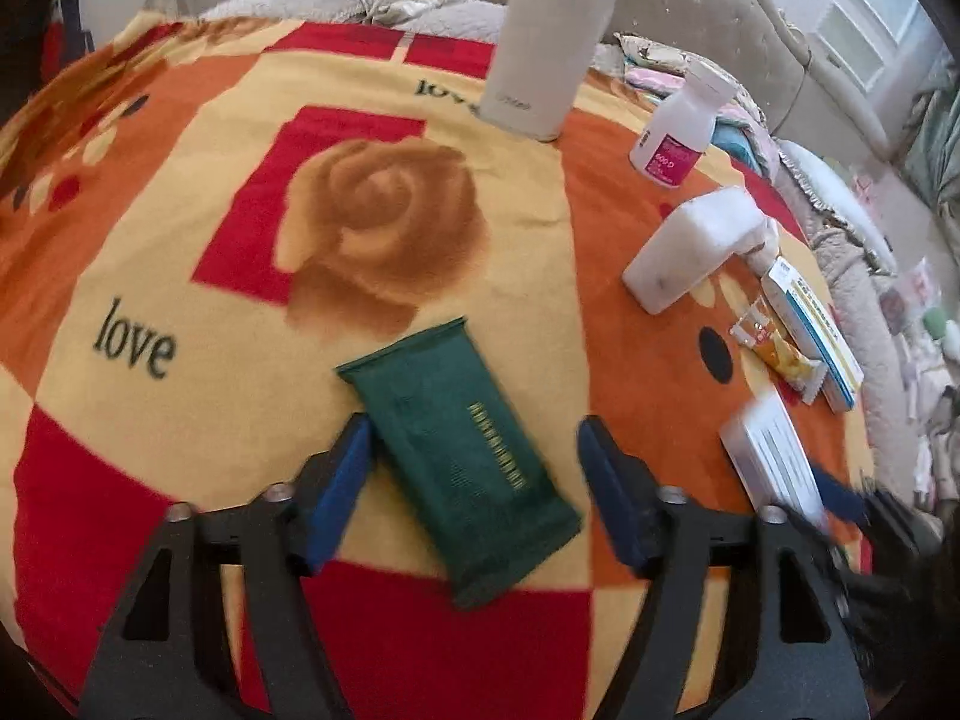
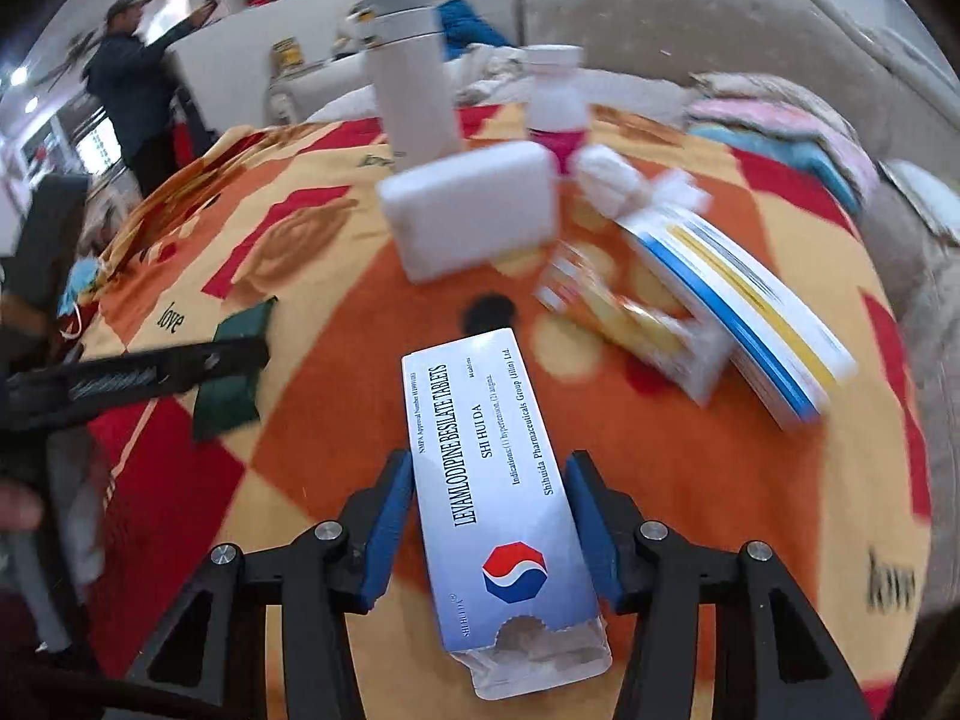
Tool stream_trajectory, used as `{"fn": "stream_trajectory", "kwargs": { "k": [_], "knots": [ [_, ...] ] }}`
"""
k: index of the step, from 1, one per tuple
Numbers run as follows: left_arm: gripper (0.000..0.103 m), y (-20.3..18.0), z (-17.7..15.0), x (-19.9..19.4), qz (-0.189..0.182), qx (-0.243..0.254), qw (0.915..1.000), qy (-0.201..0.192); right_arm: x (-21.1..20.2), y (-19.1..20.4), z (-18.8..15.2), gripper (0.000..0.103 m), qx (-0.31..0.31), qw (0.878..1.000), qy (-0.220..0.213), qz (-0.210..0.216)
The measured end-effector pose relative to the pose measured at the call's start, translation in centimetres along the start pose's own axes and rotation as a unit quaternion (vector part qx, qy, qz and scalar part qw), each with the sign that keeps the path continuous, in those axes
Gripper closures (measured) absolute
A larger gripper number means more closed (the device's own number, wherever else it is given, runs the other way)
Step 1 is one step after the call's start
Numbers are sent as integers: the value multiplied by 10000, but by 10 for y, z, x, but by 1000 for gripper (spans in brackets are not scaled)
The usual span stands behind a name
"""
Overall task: Collect trash
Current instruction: 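Grasp the white Levamlodipine box with the right tool while the left tool grasps the green pouch, then carry the white box and green pouch to the black bin and open both tools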
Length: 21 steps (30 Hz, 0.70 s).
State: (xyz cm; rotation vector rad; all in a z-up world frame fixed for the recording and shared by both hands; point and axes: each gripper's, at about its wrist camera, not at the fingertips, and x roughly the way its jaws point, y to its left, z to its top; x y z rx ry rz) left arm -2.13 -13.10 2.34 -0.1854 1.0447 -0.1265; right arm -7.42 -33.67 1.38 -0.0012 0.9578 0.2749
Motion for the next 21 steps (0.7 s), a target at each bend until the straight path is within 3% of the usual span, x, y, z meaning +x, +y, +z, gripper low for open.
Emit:
{"fn": "stream_trajectory", "kwargs": {
  "k": [4, 7, 10, 13, 17, 20, 21],
  "knots": [
    [25, -18, 1, 7, 77, 490, 9988, -46, -12, -8, -18, 53, 227, 9997, -29, -27],
    [54, -22, -3, 3, -306, 807, 9963, 11, -17, -4, -23, 53, 222, 9995, -172, -151],
    [58, -22, -9, -5, -702, 814, 9940, 202, -27, -2, -27, 56, 299, 9984, -447, -200],
    [61, -25, -16, -14, -950, 856, 9914, 265, -31, 0, -30, 56, 356, 9982, -448, -203],
    [61, -37, -27, -26, -1234, 1033, 9866, 279, -40, 4, -39, 56, 264, 9987, -291, -339],
    [61, -48, -36, -29, -1339, 1241, 9821, 471, -41, 3, -46, 56, 279, 9992, 54, -279],
    [60, -51, -37, -28, -1326, 1244, 9819, 528, -41, 3, -47, 52, 309, 9992, 80, -252]
  ]
}}
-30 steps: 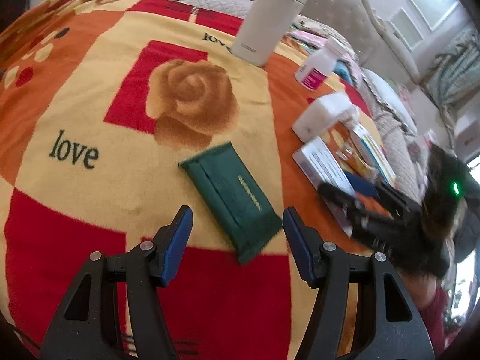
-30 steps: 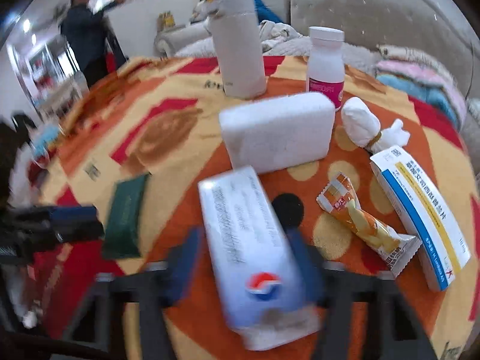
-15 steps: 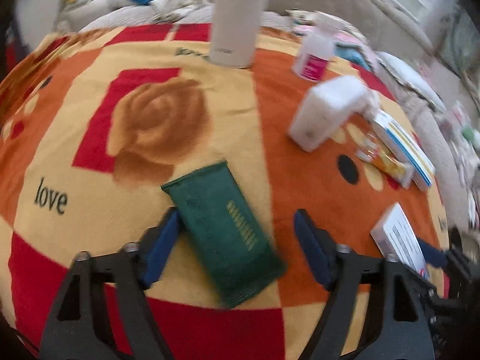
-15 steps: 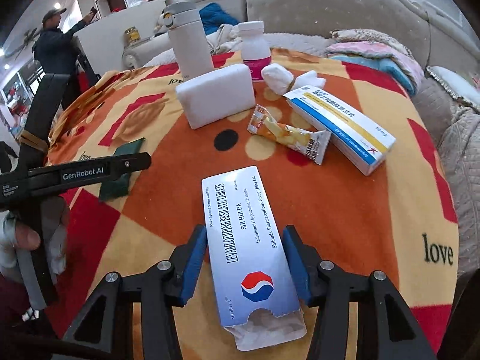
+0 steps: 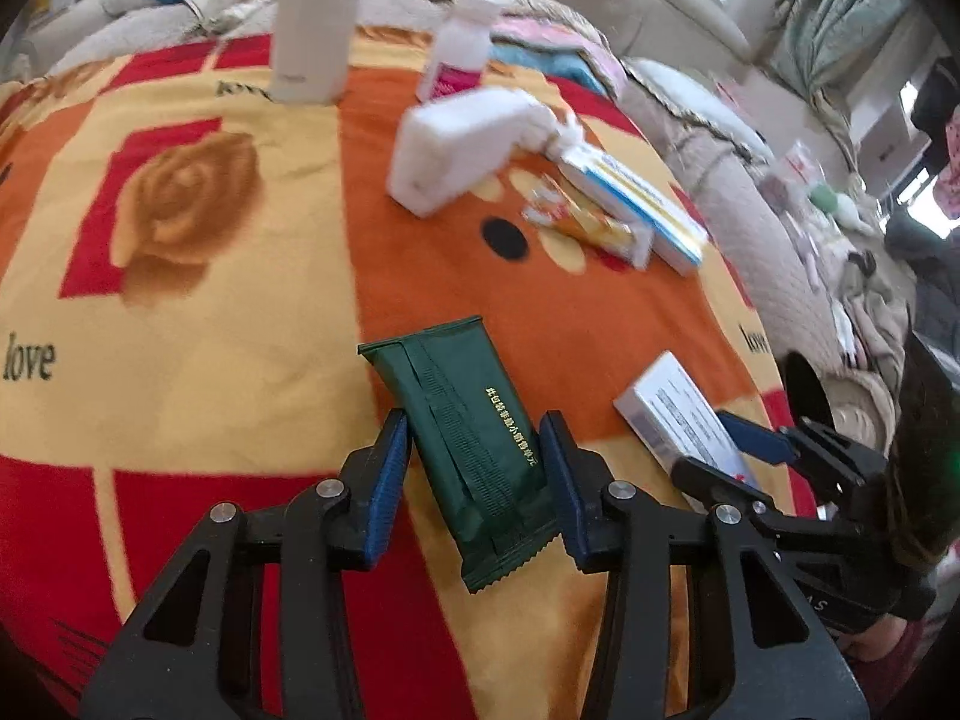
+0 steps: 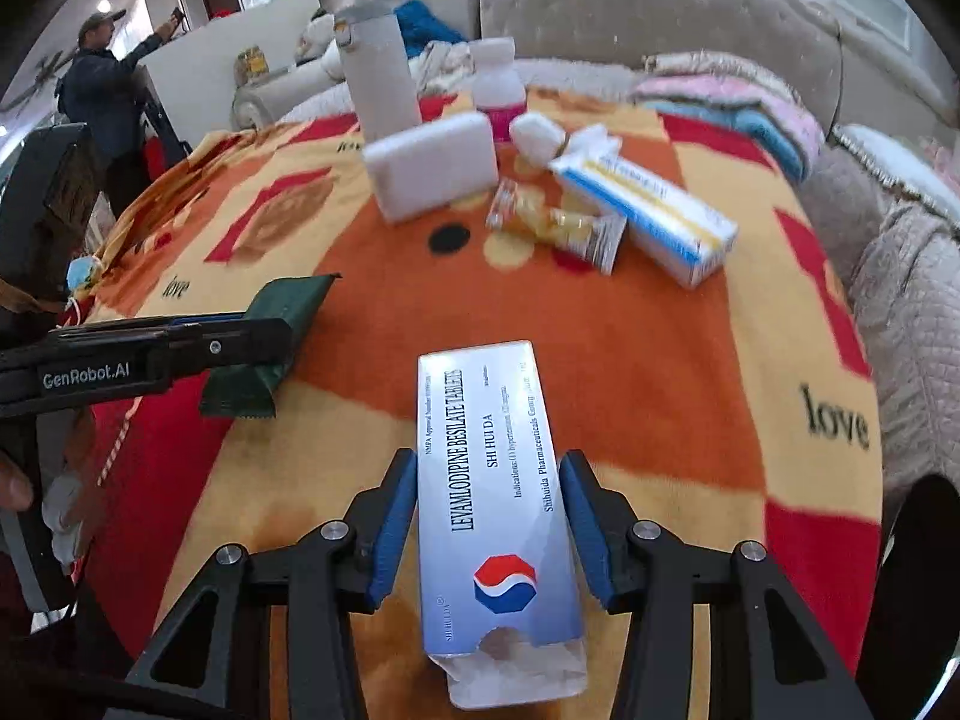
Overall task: Collect trash
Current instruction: 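Carry the white box and green pouch to the black bin and open both tools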
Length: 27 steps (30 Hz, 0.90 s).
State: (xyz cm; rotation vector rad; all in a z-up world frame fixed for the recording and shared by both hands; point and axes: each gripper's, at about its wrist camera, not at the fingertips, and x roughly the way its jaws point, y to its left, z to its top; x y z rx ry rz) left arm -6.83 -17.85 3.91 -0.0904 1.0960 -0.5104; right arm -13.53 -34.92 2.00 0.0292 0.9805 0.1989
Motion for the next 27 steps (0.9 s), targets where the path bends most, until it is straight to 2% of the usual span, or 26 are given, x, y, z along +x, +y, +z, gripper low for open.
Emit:
{"fn": "stream_trajectory", "kwargs": {
  "k": [3, 5, 8, 10, 11, 13, 14, 18, 27],
  "knots": [
    [56, -2, 1, 8, 243, -27, 9997, 28, 1, -3, -3, 38, 85, 9999, -12, -87],
    [47, 2, 2, 13, 258, -186, 9995, 61, 4, -5, -2, 37, 151, 9998, -8, -113],
    [46, -2, 3, 18, 475, -287, 9984, -119, 10, -4, -2, 37, 97, 9993, -58, -344],
    [46, -8, 1, 20, 693, -182, 9973, -176, 14, 0, -3, 45, -5, 9989, -77, -452],
    [47, -13, -2, 21, 795, -67, 9966, -212, 13, 3, -5, 57, -128, 9983, -158, -554],
    [51, -18, -7, 23, 866, 150, 9958, -261, 9, 3, -8, 56, -199, 9975, -232, -633],
    [65, -21, -9, 23, 864, 256, 9955, -276, 6, -1, -10, 57, -105, 9981, -263, -545],
    [65, -23, -8, 20, 573, 274, 9979, -156, -7, -13, -12, 57, 147, 9981, -375, -456],
    [65, -71, 1, -1, 108, 654, 9970, -397, -46, -35, -19, 57, 458, 9946, -773, -523]
  ]
}}
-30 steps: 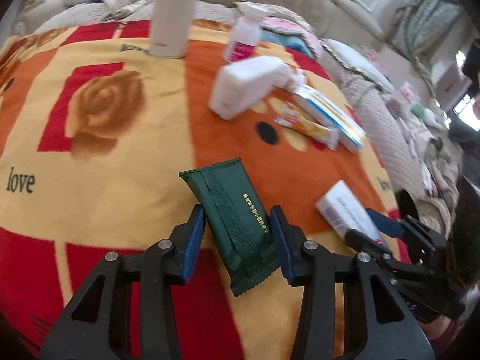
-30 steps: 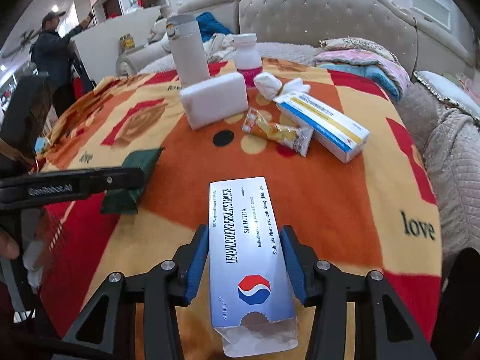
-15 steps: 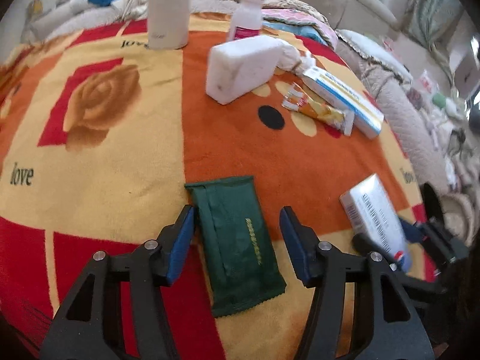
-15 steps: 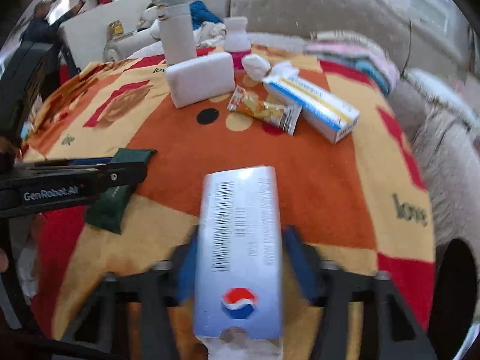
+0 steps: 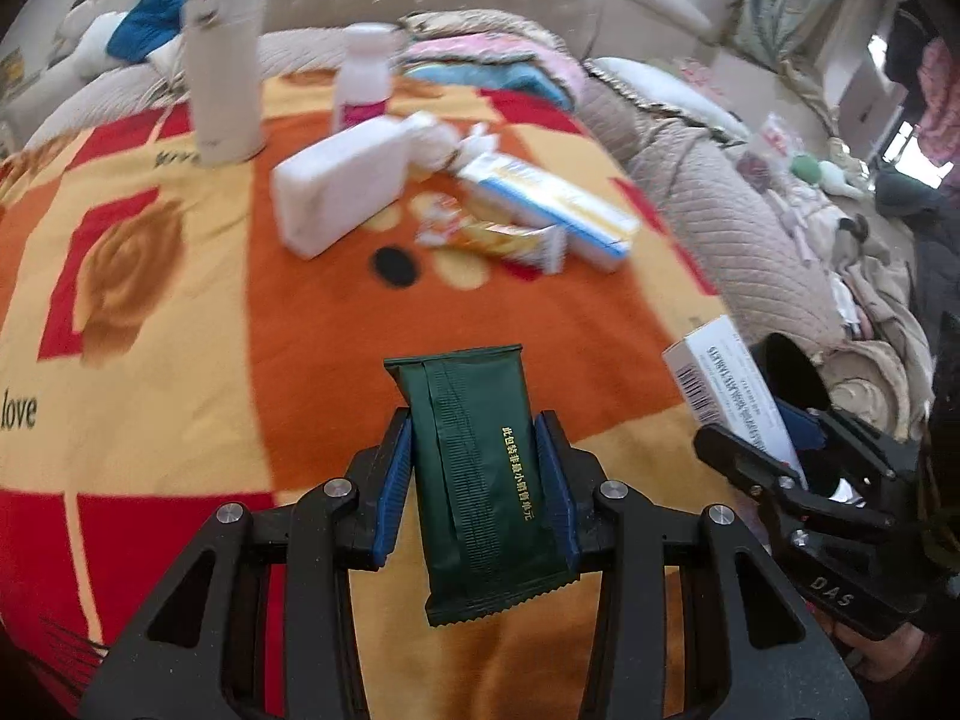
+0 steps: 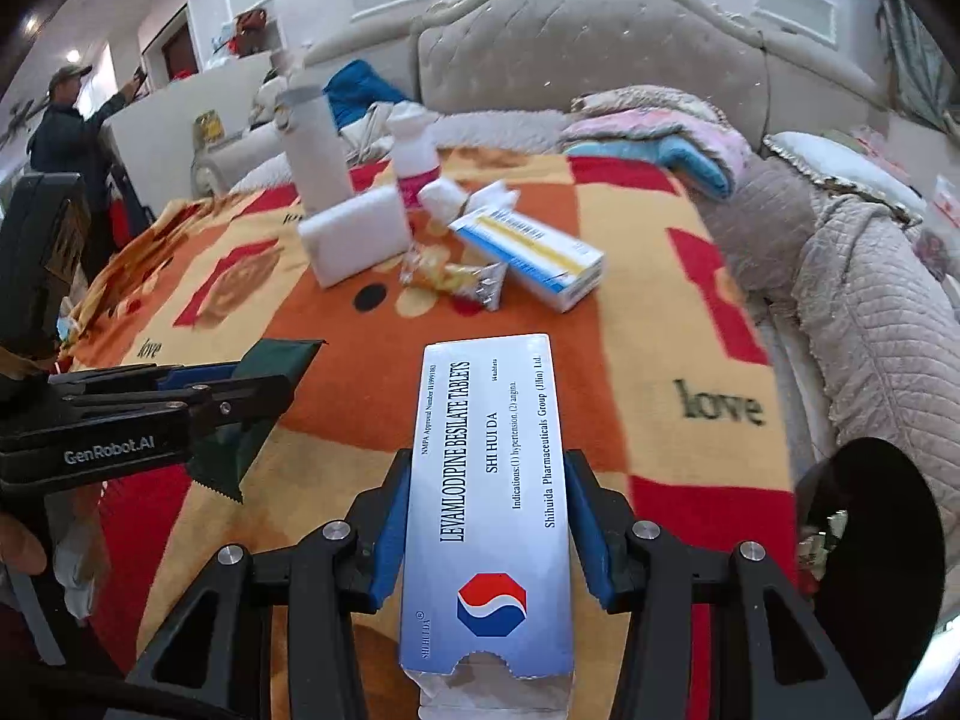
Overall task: Collect trash
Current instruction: 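Carry the white box and green pouch to the black bin and open both tools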
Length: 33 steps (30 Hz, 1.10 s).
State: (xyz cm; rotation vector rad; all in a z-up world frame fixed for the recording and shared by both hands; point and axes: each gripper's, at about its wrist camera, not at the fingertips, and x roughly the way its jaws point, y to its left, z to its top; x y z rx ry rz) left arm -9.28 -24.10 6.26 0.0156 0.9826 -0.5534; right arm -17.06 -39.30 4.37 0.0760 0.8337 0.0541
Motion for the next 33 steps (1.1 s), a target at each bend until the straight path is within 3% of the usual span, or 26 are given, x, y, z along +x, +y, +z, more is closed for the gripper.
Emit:
{"fn": "stream_trajectory", "kwargs": {
  "k": [13, 25, 33],
  "knots": [
    [65, -89, 24, 14, -538, 633, 9965, 5, -50, -78, -12, 56, 713, 9953, -309, -571],
    [65, -183, 35, 55, -1298, 1063, 9853, 336, -80, -179, -42, 56, 1699, 9770, -303, -1250],
    [65, -224, 36, 79, -1622, 1120, 9794, 434, -77, -218, -57, 56, 2122, 9665, -192, -1428]
  ]
}}
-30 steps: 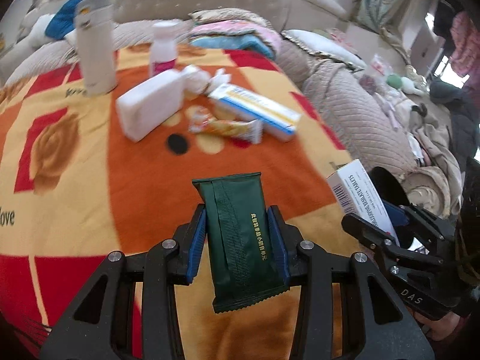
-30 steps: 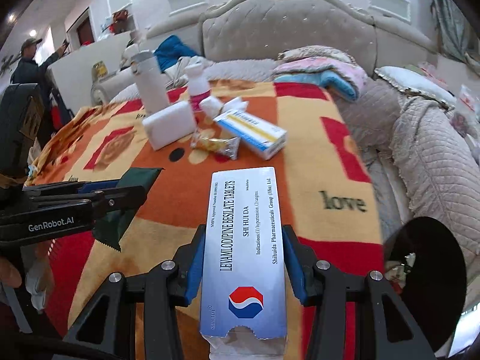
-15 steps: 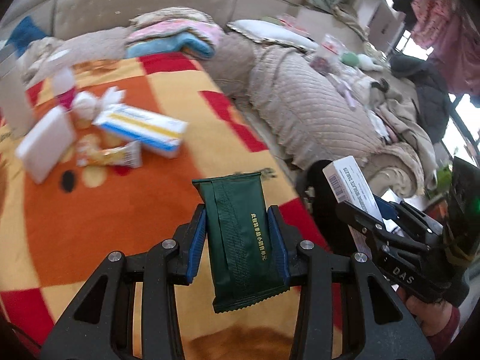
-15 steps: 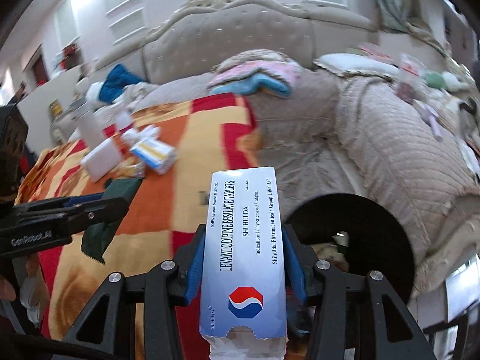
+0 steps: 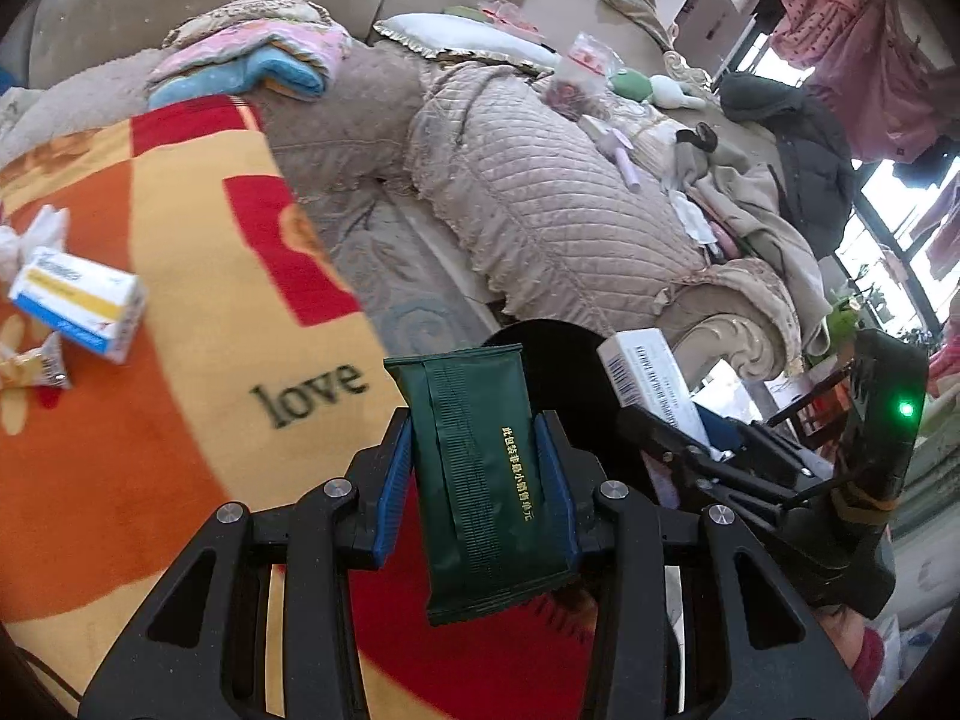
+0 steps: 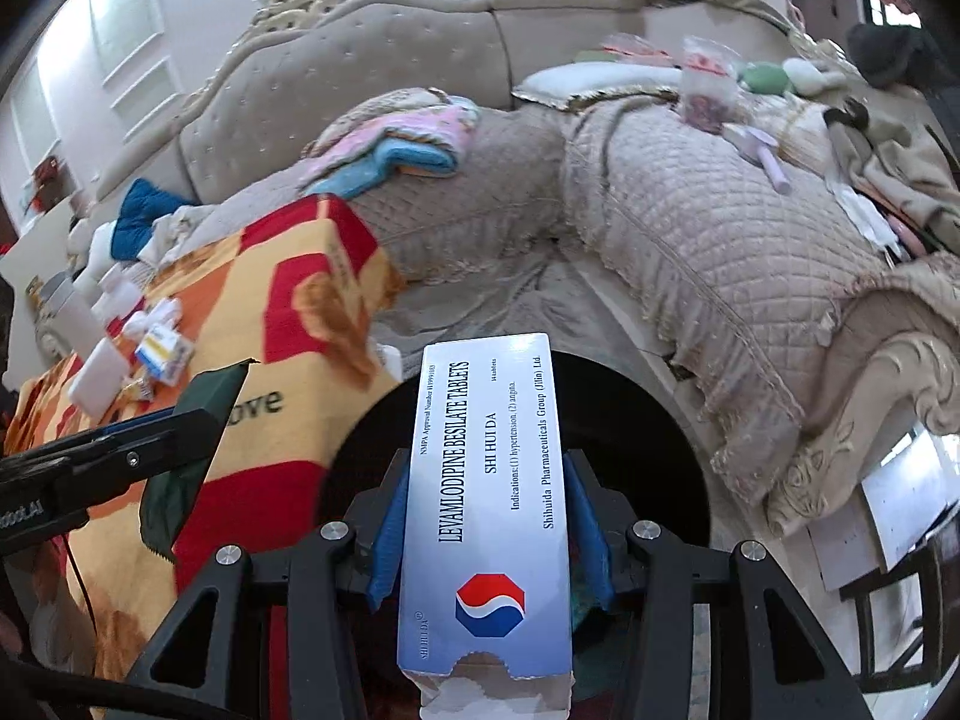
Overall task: Collect trash
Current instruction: 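Carry the white box and green pouch to the black bin and open both tools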
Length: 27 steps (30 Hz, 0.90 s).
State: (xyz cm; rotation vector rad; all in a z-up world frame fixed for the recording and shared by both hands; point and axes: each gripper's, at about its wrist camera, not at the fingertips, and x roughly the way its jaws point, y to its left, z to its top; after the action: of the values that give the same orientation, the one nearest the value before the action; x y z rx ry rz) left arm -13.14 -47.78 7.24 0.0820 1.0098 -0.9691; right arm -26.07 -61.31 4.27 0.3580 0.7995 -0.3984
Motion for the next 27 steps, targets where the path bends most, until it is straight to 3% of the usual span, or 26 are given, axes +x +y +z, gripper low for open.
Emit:
{"fn": "stream_trajectory", "kwargs": {
  "k": [2, 6, 12, 27],
  "knots": [
    [65, -3, 1, 5, -92, 1, 10000, 12, 2, -6, 1, 55, 90, 10000, -19, -29],
    [64, -8, 0, 12, -221, 56, 9997, 24, 3, -13, 3, 42, 250, 9996, -49, -135],
    [52, -6, -5, 12, -260, 83, 9996, 106, 7, -17, -1, 41, 356, 9993, 63, -63],
    [52, 33, -18, -18, 533, 3, 9985, -119, 17, 35, -8, 40, -110, 9992, 287, 236]
  ]
}}
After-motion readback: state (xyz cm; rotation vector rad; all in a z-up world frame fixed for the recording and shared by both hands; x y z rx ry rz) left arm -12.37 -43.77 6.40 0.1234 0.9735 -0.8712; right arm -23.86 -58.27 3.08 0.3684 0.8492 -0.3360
